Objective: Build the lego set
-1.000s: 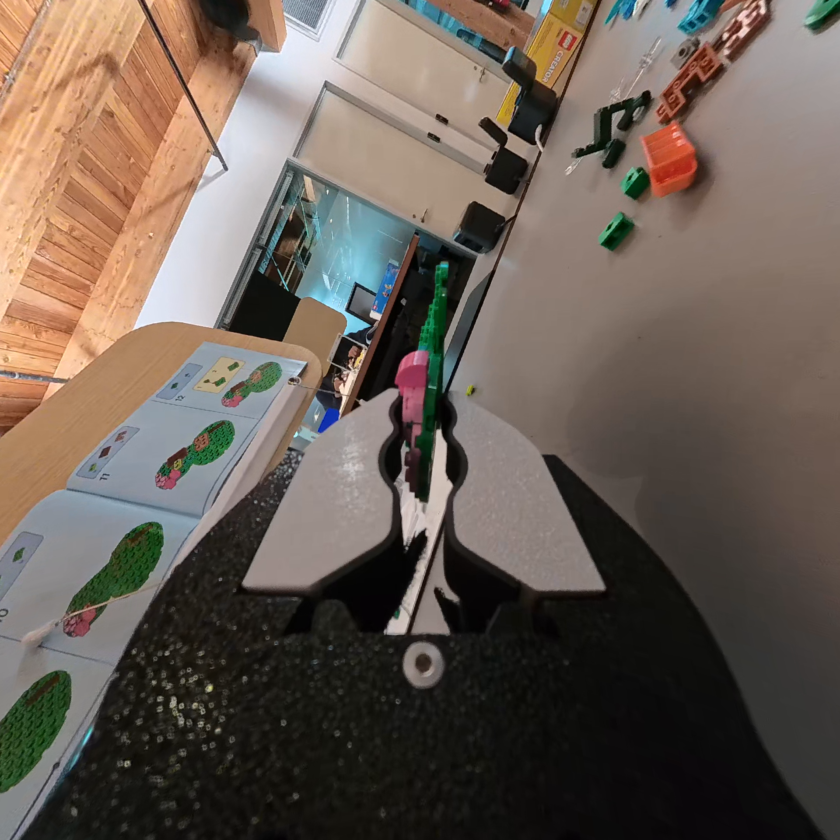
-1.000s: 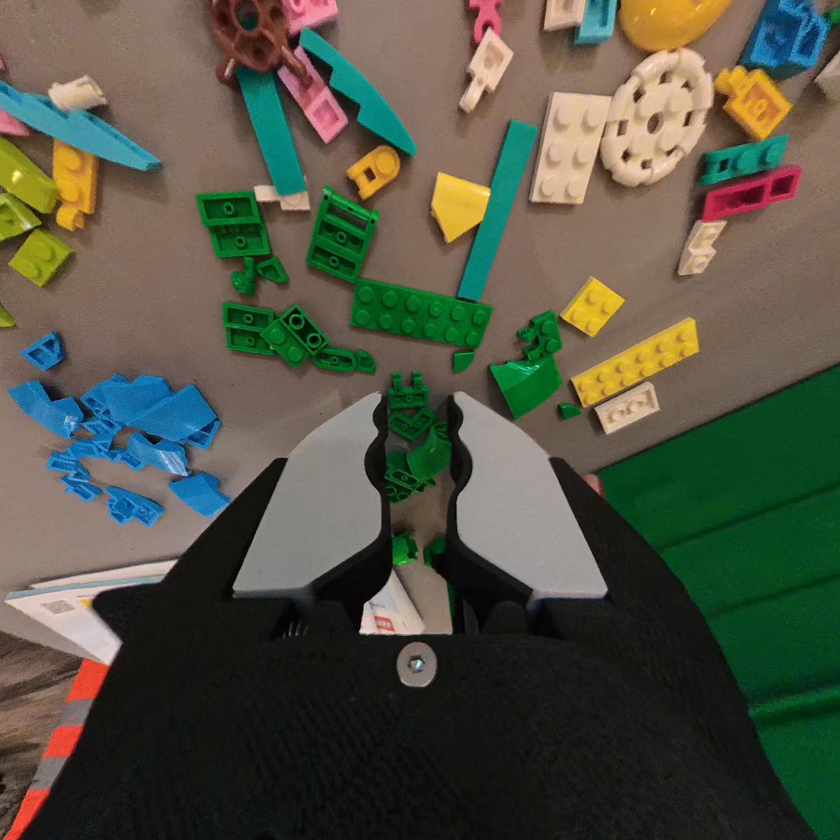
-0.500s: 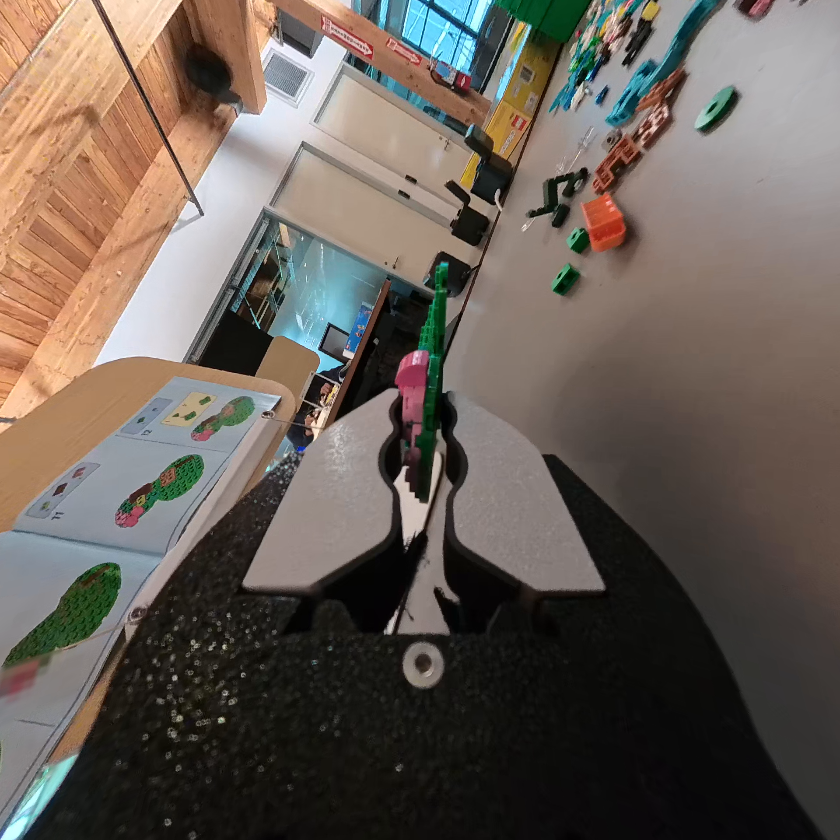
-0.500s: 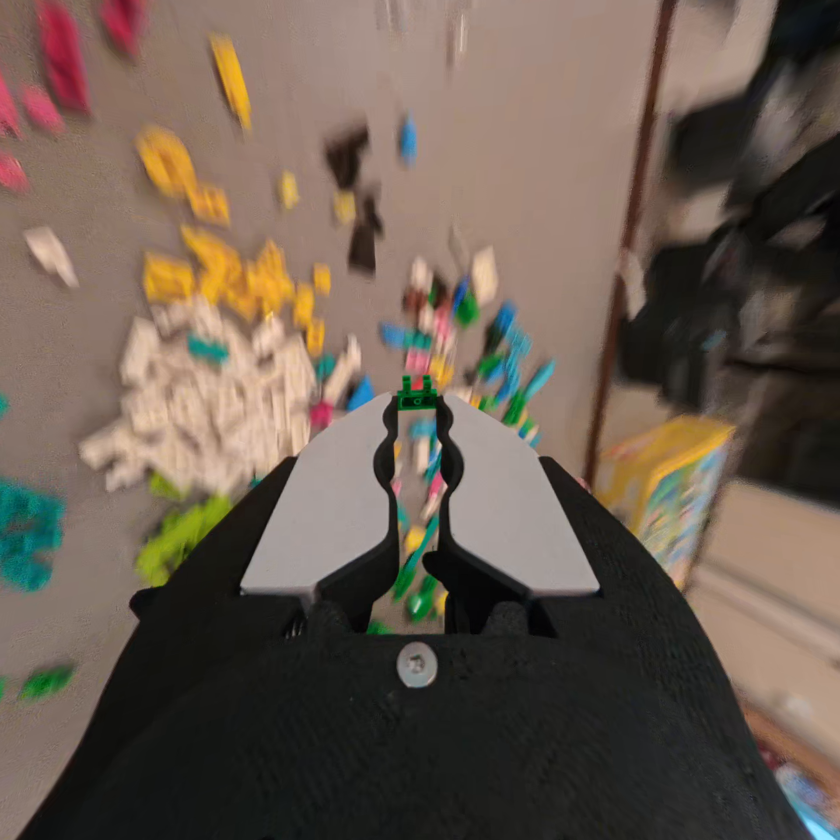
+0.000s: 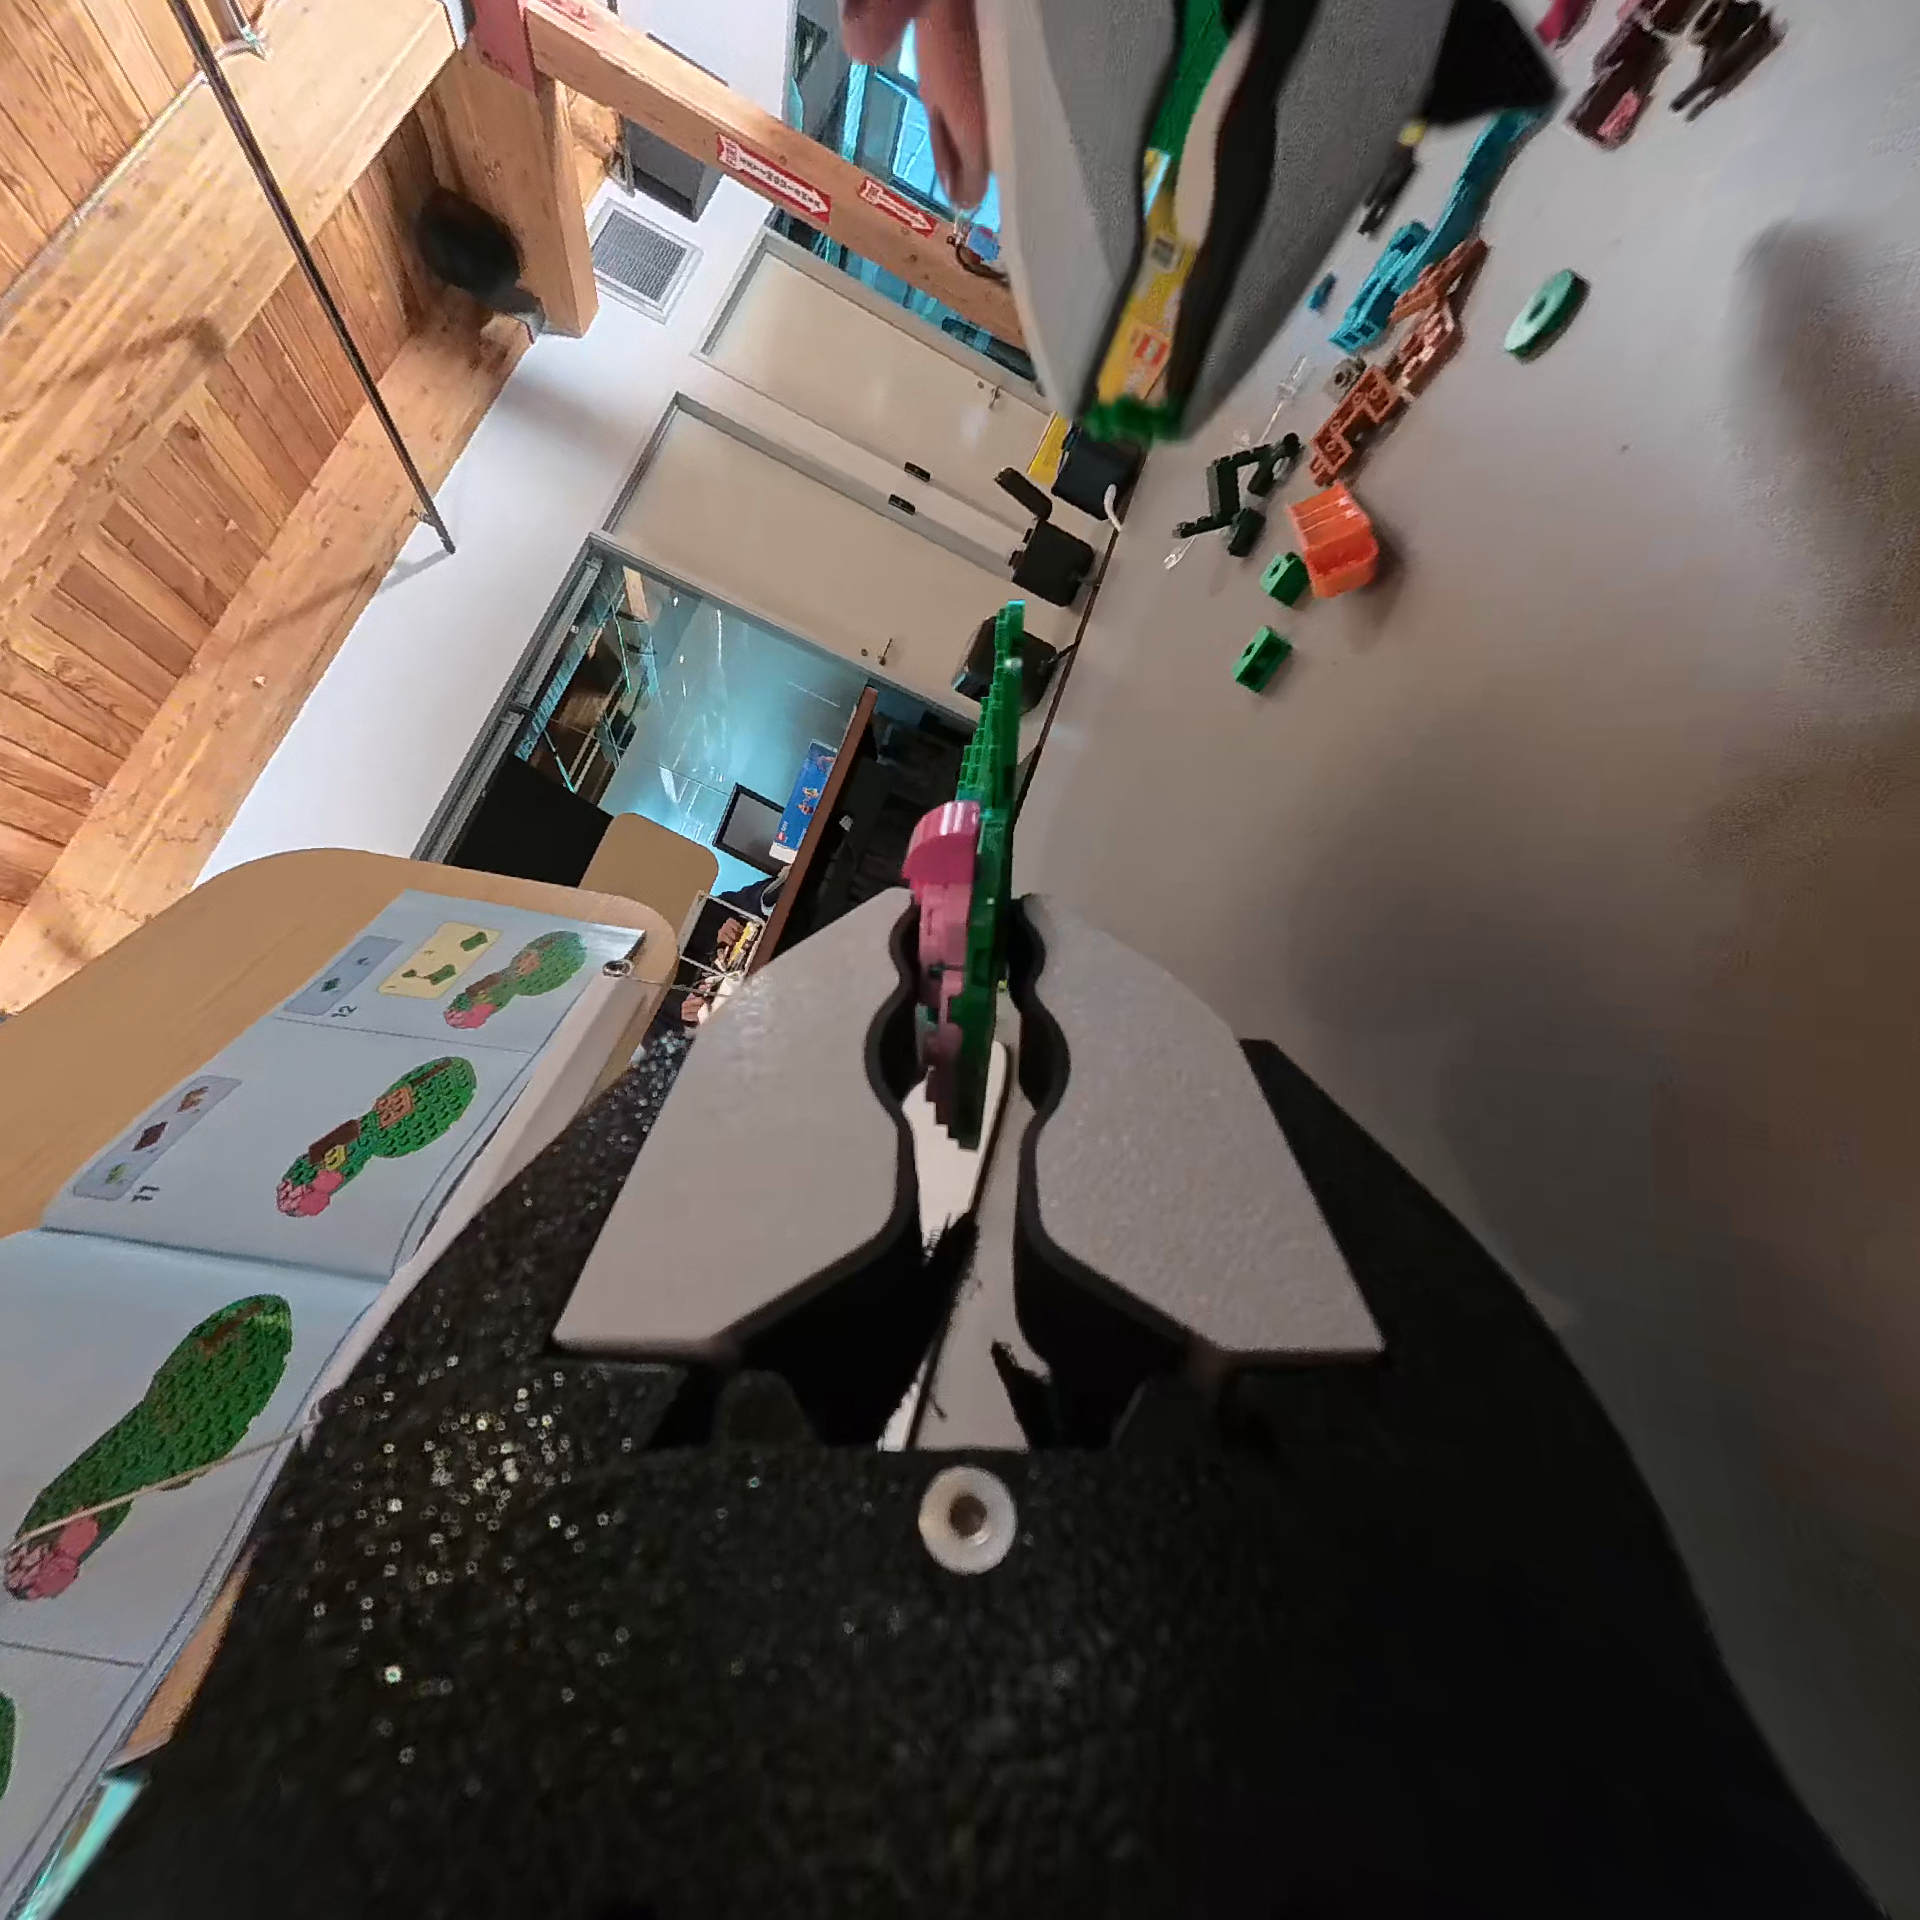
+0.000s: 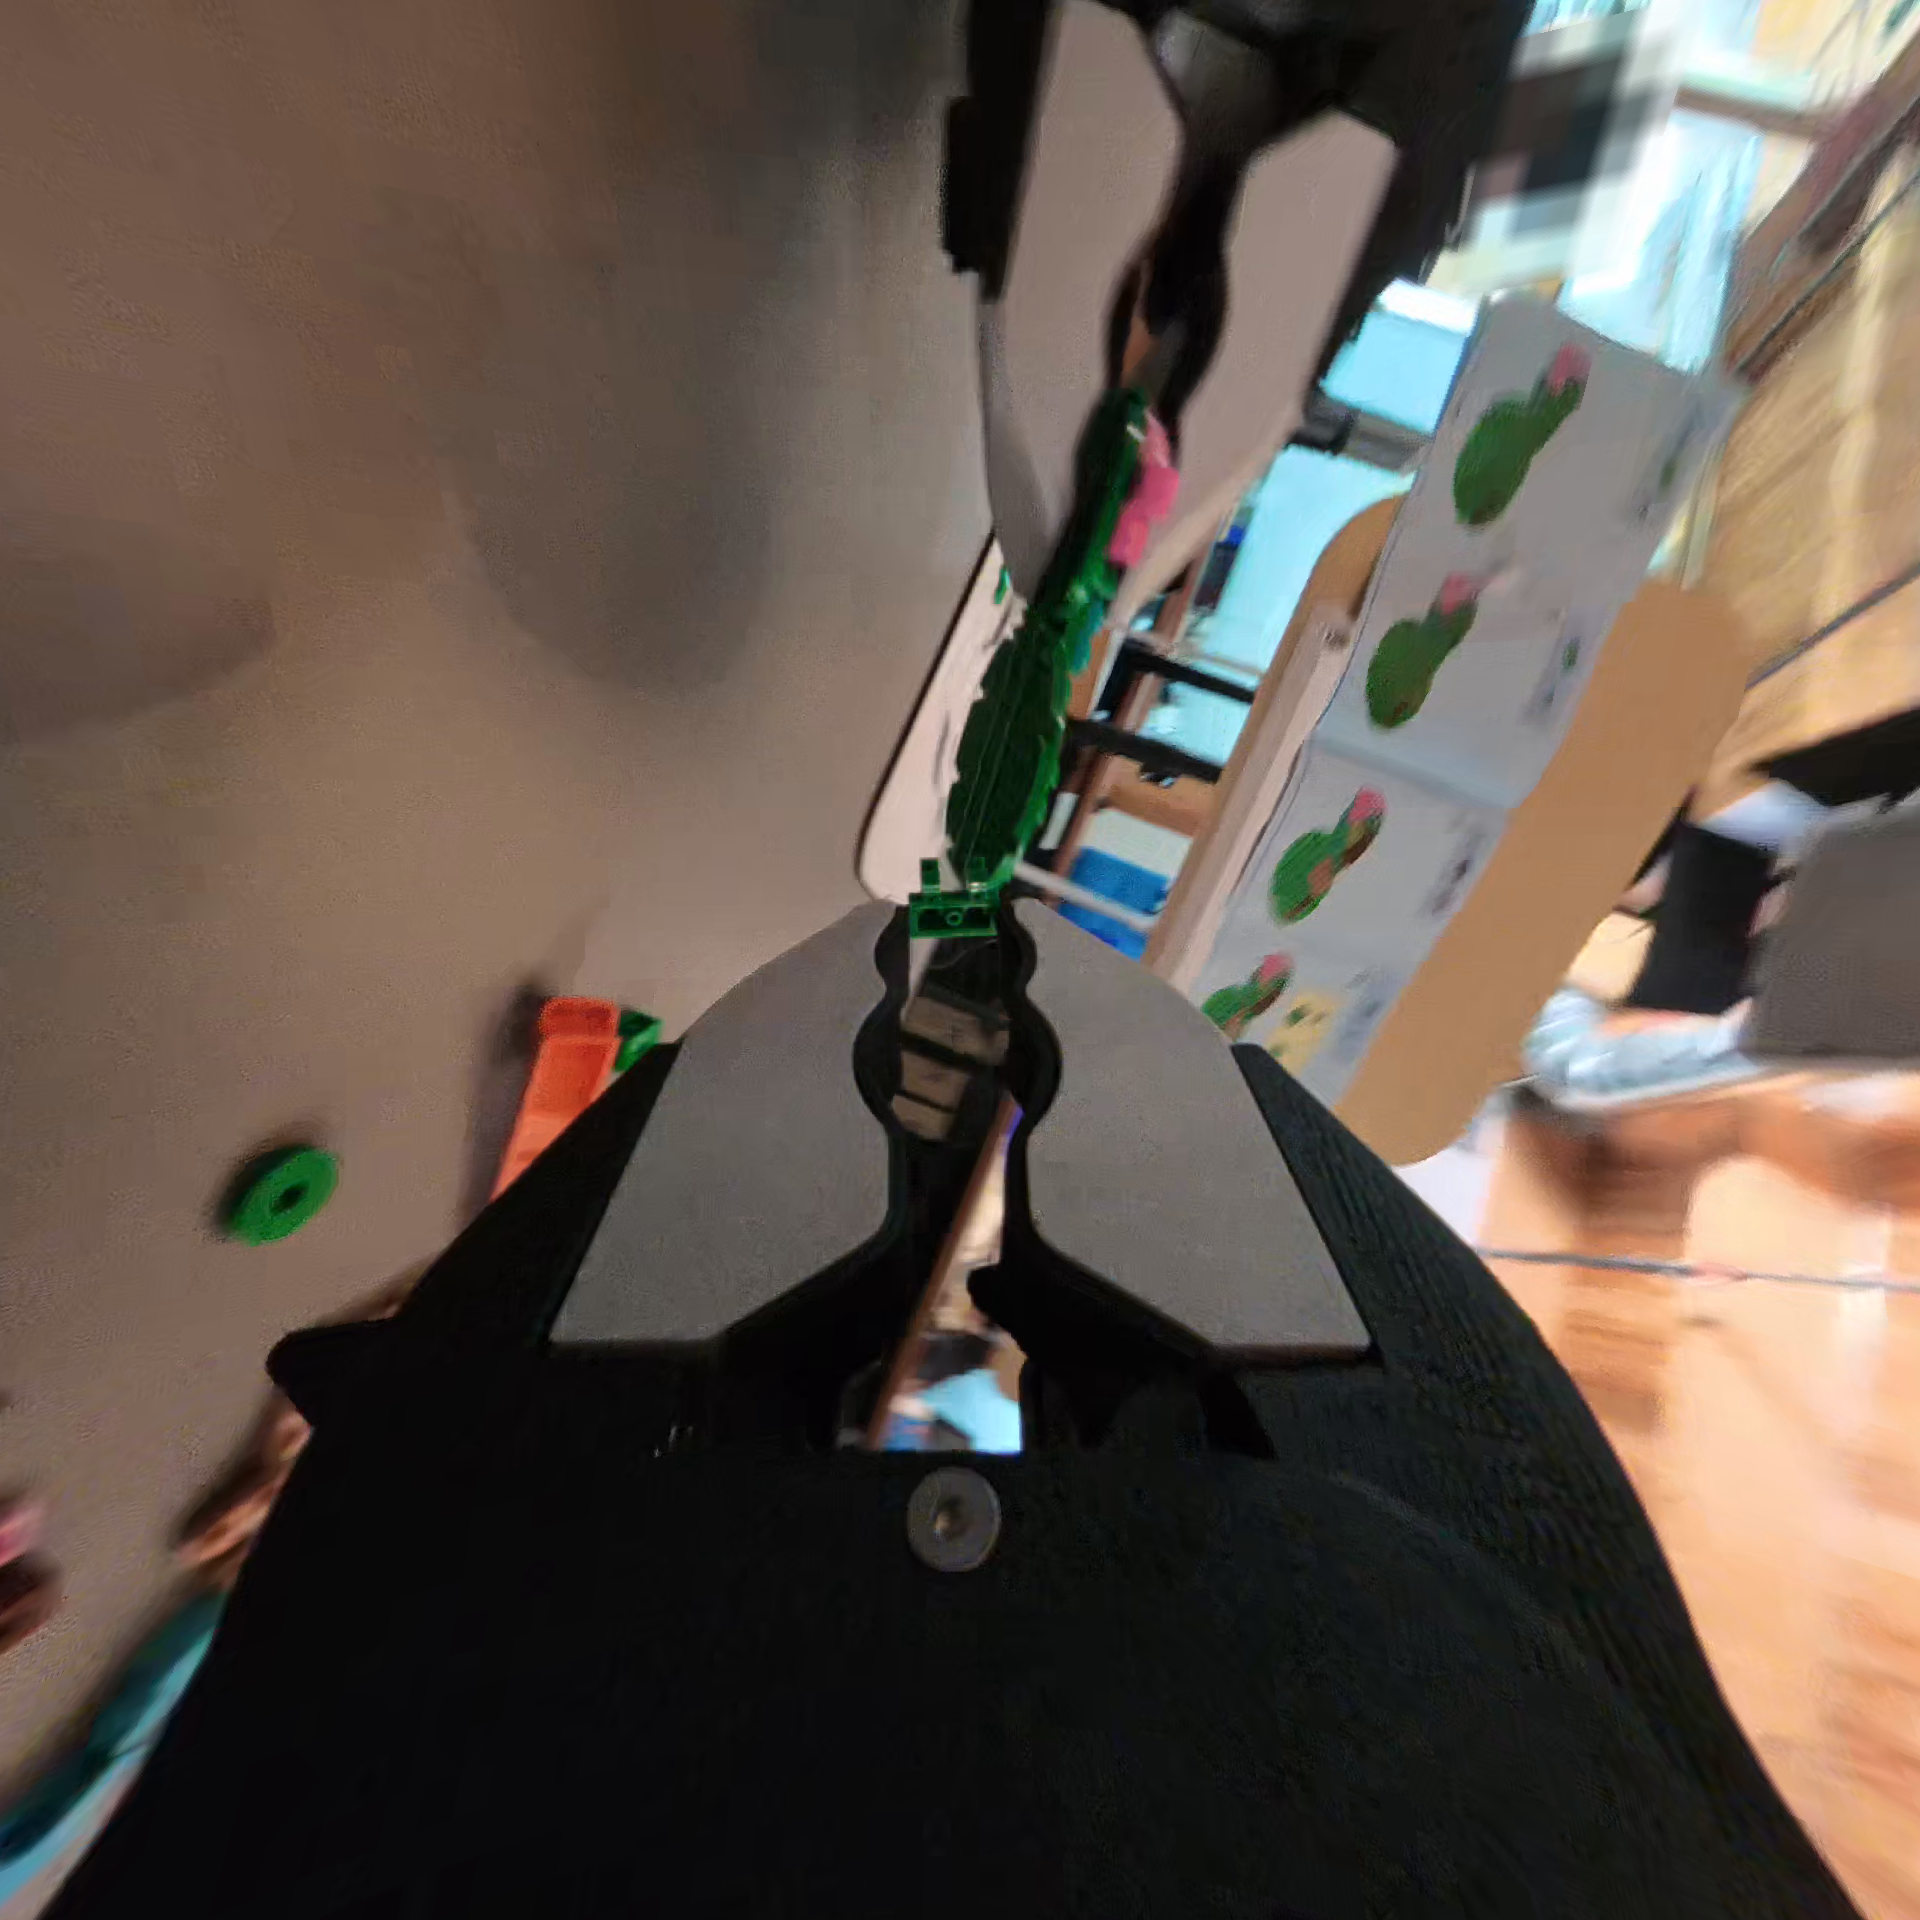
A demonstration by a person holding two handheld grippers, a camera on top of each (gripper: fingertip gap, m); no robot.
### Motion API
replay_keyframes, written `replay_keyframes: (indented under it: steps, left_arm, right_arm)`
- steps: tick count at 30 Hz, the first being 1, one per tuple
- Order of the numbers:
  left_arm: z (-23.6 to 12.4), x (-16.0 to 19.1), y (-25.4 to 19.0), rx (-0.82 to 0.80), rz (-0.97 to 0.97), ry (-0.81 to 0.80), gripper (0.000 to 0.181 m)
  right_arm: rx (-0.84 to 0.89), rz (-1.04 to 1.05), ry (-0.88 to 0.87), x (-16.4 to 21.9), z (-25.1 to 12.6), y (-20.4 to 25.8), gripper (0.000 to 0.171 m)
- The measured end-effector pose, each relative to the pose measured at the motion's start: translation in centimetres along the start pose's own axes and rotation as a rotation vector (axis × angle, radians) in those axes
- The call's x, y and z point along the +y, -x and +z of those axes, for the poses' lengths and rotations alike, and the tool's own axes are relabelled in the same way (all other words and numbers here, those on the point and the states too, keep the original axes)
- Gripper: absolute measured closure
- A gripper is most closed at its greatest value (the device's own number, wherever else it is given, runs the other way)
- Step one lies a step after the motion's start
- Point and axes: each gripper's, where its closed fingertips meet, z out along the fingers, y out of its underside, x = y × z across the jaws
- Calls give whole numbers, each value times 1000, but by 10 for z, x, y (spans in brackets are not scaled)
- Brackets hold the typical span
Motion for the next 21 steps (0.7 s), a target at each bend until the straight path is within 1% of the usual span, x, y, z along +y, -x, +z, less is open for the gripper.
replay_keyframes:
  steps: [2,6,9,12,16,21]
  left_arm:
    - [-1,0,1,-3,-6,2,167]
    - [0,4,3,-15,-22,21,168]
    - [0,9,9,-41,-38,46,167]
    - [0,12,12,-55,-60,60,167]
    - [0,11,11,-55,-65,62,168]
    - [1,9,9,-47,-62,55,167]
  right_arm:
    - [14,-186,-4,-9,13,7,157]
    - [-90,-524,-25,-13,31,35,157]
    - [-155,-707,-38,-8,39,46,157]
    - [-221,-802,-78,-8,40,53,157]
    - [-230,-904,-119,-15,41,56,157]
    - [-236,-935,-139,-18,41,57,157]
